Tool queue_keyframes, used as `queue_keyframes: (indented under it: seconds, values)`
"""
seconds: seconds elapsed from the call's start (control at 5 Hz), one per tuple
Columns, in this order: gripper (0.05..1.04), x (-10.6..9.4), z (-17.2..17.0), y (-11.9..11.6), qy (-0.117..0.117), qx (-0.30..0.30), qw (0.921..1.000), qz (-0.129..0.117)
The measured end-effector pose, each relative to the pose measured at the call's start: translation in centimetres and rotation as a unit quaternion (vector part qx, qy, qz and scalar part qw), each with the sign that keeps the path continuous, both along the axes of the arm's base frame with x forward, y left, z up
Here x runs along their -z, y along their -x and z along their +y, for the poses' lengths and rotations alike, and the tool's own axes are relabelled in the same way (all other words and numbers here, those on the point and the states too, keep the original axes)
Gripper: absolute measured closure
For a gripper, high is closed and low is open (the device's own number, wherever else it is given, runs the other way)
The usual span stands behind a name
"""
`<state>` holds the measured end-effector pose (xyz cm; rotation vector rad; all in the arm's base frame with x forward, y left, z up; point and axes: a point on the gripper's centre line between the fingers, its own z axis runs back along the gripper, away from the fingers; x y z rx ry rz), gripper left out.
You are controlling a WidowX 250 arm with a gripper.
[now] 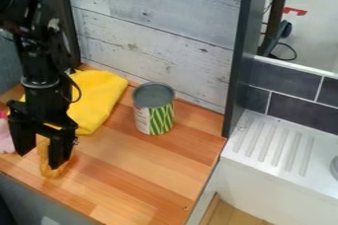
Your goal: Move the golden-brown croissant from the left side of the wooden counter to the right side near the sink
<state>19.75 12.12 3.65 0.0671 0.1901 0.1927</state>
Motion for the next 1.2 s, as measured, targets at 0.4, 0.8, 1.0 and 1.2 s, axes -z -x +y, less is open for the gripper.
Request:
queue_keyframes:
  seconds: [0.4, 0.8, 1.0, 1.2]
  values:
    - [0.083, 2.7, 0.2, -0.5, 0.010, -0.014, 0.9996, 0.020]
    - [0.127, 3.5, 0.1, -1.2, 0.022, -0.013, 0.9995, 0.020]
    - [0.311, 3.6, 0.2, -1.2, 0.022, -0.014, 0.9995, 0.019]
    - [0.475, 3.5, 0.0, -1.3, 0.023, -0.016, 0.9995, 0.012]
